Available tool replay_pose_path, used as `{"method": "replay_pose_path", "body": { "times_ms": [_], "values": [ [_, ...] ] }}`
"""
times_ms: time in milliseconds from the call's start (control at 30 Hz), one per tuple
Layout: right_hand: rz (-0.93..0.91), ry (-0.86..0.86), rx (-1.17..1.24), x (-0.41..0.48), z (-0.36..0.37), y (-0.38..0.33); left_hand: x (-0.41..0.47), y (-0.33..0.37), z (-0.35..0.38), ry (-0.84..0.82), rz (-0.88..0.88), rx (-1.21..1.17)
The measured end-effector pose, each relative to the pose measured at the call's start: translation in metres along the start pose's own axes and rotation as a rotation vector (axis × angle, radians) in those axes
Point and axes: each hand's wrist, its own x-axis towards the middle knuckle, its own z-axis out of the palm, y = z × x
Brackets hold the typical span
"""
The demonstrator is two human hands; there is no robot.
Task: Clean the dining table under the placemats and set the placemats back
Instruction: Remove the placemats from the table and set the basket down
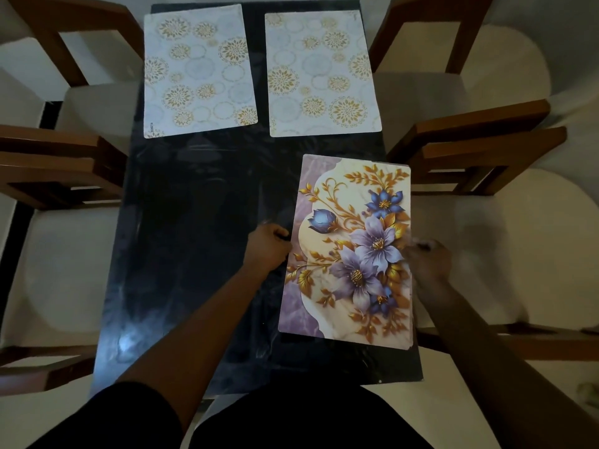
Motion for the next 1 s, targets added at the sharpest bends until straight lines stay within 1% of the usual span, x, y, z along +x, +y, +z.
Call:
{"method": "replay_pose_path", "body": {
  "times_ms": [100,167,267,400,467,567,633,733,900,1000],
  "values": [
    [-0.066,-0.021,-0.003,-0.012,0.006,-0.018,0.002,-0.003,-0.010,0.022,-0.028,-0.045],
    [-0.133,-0.066,-0.002,-0.016,0.018,-0.032,0.004,-0.005,-0.025,0.041,-0.034,-0.079],
    [-0.225,-0.142,-0.002,-0.024,0.045,-0.061,0.016,-0.012,-0.062,0.122,-0.040,-0.082],
    [-0.247,-0.280,0.092,-0.046,0.094,-0.111,0.042,-0.026,-0.126,0.274,-0.096,-0.118],
    [-0.286,-0.336,0.075,-0.053,0.122,-0.135,0.055,-0.027,-0.163,0.351,-0.083,-0.139],
    [-0.346,-0.391,0.025,-0.059,0.164,-0.171,0.081,-0.032,-0.218,0.420,-0.051,-0.148],
    [-0.350,-0.427,0.043,-0.058,0.191,-0.193,0.103,-0.038,-0.248,0.438,-0.067,-0.185],
    [-0.352,-0.468,0.055,-0.048,0.235,-0.224,0.143,-0.050,-0.282,0.456,-0.100,-0.303],
    [-0.367,-0.454,0.030,-0.019,0.297,-0.268,0.209,-0.061,-0.312,0.398,-0.185,-0.467],
    [-0.363,-0.442,0.004,-0.005,0.323,-0.288,0.232,-0.059,-0.318,0.394,-0.190,-0.541]
  ]
}}
